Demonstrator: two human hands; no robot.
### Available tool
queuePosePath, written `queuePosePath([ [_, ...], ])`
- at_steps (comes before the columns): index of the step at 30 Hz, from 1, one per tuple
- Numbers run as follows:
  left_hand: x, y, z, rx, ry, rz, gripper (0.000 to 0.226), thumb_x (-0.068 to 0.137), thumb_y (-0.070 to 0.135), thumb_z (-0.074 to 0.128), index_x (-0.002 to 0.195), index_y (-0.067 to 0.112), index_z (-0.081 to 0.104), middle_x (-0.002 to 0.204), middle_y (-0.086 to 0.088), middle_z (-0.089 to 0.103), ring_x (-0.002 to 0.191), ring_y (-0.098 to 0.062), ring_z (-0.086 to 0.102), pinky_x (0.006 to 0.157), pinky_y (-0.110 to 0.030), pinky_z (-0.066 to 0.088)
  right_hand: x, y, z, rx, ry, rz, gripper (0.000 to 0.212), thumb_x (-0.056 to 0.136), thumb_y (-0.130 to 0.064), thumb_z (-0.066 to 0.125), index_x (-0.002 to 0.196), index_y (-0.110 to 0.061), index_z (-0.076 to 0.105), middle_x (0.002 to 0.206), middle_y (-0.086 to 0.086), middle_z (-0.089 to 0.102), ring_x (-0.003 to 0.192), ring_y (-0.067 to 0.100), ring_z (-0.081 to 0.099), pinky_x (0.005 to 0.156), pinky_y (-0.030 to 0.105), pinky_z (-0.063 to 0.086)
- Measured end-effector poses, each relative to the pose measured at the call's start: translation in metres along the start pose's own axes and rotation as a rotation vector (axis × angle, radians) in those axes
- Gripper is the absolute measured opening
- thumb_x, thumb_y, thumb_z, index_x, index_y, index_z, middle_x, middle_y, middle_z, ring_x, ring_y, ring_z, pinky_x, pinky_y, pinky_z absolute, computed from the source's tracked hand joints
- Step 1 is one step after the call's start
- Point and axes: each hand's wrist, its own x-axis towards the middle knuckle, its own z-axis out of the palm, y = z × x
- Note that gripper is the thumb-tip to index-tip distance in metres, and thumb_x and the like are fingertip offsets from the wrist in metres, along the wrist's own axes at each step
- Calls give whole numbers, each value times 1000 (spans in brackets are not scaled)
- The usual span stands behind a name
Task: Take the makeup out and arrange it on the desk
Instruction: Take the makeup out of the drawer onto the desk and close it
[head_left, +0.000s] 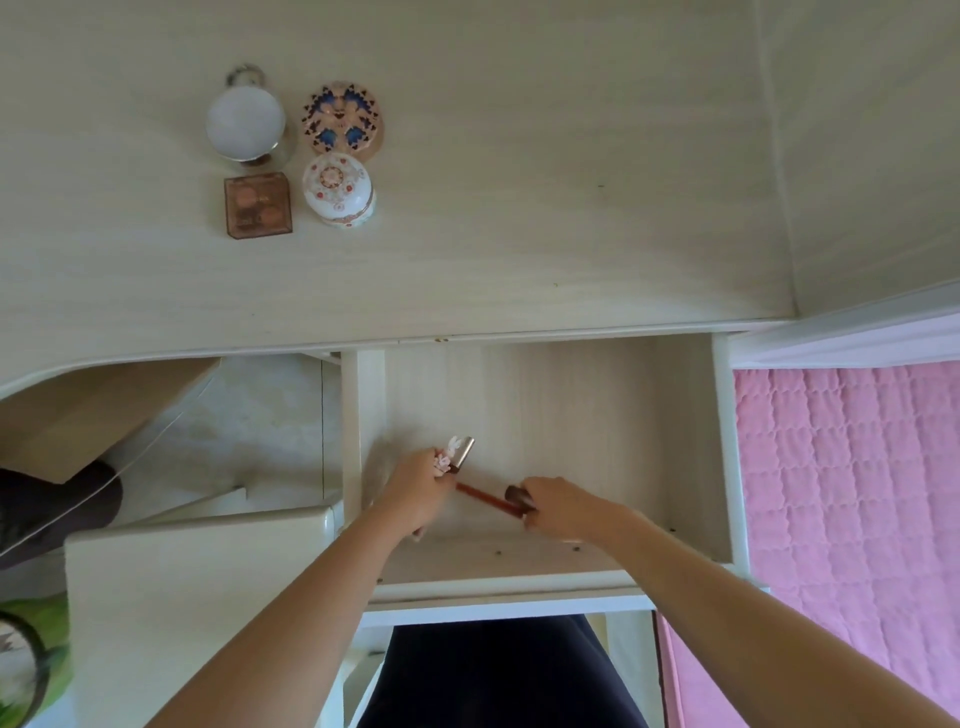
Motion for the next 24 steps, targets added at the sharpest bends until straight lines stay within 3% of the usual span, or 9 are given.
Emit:
queuePosePath([
  [4,-8,13,-13,-284,101,-61,6,93,19,55,92,13,56,72,-5,62,69,-25,64,65,-38,52,-25,8,-22,85,68,-55,31,91,-16,56,121,-19,51,109,3,59,86,17,54,78,27,43],
  [7,-22,29,-22,-463,144,-90,3,96,13,52,95,12,55,76,-9,64,68,-21,65,54,-28,48,-45,5,-35,169,100,-115,28,91,-16,60,118,-21,54,101,-4,56,86,12,53,77,21,39],
  [9,-28,36,-25,-588,150,-120,5,94,10,53,97,10,57,77,-10,65,69,-22,67,57,-30,49,-56,1,-40,282,126,-142,21,89,-15,61,106,-24,53,91,-7,55,79,9,54,70,18,41],
  [12,-42,51,-29,-761,147,-158,8,92,8,56,99,10,58,79,-10,66,72,-24,68,66,-37,52,-77,-8,-50,508,130,-185,22,87,-12,64,102,-22,51,89,0,60,75,11,59,66,20,51],
  [15,-53,67,-32,-926,134,-165,8,92,7,58,99,9,60,84,-9,66,74,-25,69,67,-37,51,-94,-16,-58,733,167,-188,21,89,-9,61,105,-18,50,100,11,64,84,19,63,74,29,55],
  [18,-60,85,-38,-1005,131,-144,8,92,9,59,100,8,62,87,-8,66,76,-25,69,66,-35,52,-103,-26,-70,933,224,-177,14,93,-7,55,98,-19,50,100,10,67,87,21,65,78,34,54],
  [24,-57,118,-68,-1016,145,-62,7,92,9,59,98,7,61,86,-9,63,73,-24,67,61,-32,52,-100,-48,-107,1110,370,-146,12,93,-3,51,100,-13,52,95,7,69,85,20,67,79,34,56],
])
